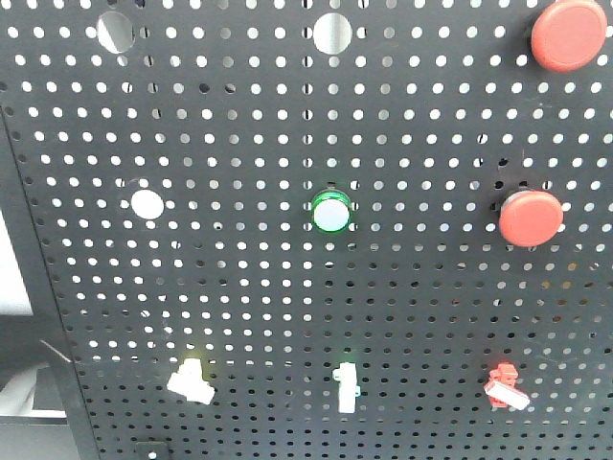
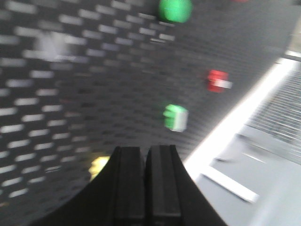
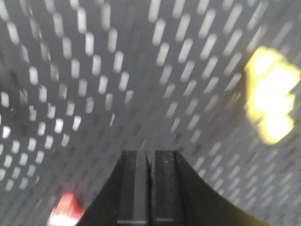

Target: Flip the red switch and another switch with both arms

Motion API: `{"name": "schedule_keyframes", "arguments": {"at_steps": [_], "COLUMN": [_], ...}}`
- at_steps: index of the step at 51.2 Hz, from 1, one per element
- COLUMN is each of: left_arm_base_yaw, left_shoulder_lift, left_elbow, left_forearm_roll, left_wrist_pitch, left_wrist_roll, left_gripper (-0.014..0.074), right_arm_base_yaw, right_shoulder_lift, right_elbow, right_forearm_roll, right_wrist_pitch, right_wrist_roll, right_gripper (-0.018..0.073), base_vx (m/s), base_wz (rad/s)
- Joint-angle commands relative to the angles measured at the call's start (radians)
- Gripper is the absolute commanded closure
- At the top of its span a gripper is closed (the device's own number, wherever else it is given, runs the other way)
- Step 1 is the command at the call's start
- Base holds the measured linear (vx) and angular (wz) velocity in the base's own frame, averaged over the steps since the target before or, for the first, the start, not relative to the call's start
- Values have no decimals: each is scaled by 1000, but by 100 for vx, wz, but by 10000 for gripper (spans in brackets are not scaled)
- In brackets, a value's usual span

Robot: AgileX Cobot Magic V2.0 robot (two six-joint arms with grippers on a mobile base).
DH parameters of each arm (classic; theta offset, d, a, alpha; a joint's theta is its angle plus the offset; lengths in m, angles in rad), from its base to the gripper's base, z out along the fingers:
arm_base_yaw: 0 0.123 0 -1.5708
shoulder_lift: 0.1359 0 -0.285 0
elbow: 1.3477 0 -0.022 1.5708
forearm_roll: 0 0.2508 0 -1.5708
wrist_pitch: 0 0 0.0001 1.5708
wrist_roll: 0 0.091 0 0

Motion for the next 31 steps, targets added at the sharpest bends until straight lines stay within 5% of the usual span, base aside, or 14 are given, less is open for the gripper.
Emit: {"name": "schedule_keyframes", "arguments": {"at_steps": [1, 14, 31], "left_arm_base_yaw": [-7, -7, -7], "left_shoulder_lift": [22, 42, 146], "left_elbow": [10, 169, 145], "left_forearm_roll": [-88, -98, -250], "left_wrist_pitch": [-34, -178, -184], "left_wrist_roll": [31, 84, 162], "left_gripper": [603, 603, 603], "right_arm_base_yaw": [-4, -4, -4], "right_shoulder_lift": [8, 8, 8], "right_elbow": [-34, -34, -34], "right_forearm_roll": [11, 1, 0], "right_wrist_pitch": [-67, -69, -72], "right_wrist_roll": [-27, -60, -61], "right_gripper": [566, 566, 566], "base_vx": [0, 0, 0], "base_wz": [0, 0, 0]}}
